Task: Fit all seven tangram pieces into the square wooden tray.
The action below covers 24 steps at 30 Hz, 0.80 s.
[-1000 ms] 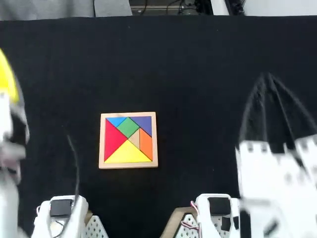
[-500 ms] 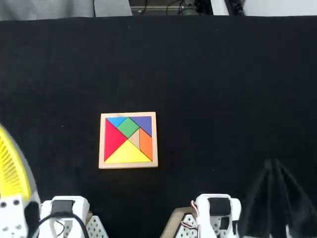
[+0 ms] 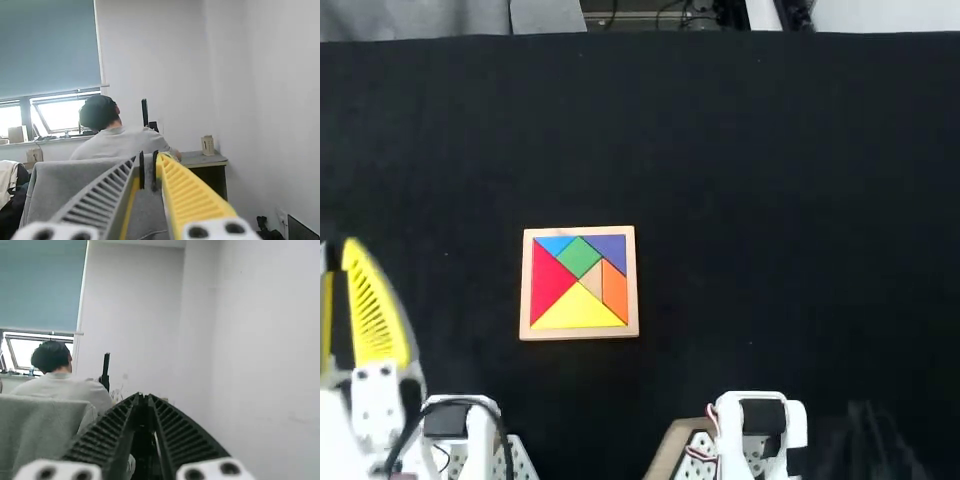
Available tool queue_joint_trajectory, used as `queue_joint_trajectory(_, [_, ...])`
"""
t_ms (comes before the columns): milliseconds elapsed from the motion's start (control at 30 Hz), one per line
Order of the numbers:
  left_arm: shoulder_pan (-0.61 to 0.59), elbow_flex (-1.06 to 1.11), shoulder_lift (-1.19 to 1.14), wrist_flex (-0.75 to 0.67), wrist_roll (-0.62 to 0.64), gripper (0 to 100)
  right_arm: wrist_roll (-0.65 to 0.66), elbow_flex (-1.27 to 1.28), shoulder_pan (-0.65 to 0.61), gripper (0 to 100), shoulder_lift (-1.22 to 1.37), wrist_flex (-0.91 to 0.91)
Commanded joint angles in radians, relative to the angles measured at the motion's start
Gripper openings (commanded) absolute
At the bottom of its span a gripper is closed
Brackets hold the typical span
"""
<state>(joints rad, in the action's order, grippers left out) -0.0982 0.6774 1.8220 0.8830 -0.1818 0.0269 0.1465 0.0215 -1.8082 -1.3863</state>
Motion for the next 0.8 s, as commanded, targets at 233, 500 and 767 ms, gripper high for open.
queue_joint_trajectory(233, [-0.028,0.472,0.003,-0.368,0.005,7,-0.008,0.529,-0.009,1.1,-0.085,0.252])
queue_joint_trajectory(500, [-0.127,0.931,0.003,-0.829,0.012,7,-0.008,1.003,-0.009,1.5,-0.085,0.592])
queue_joint_trajectory(767, [-0.148,1.023,-0.026,-0.796,0.201,7,-0.008,1.414,-0.008,1.5,-0.085,0.887])
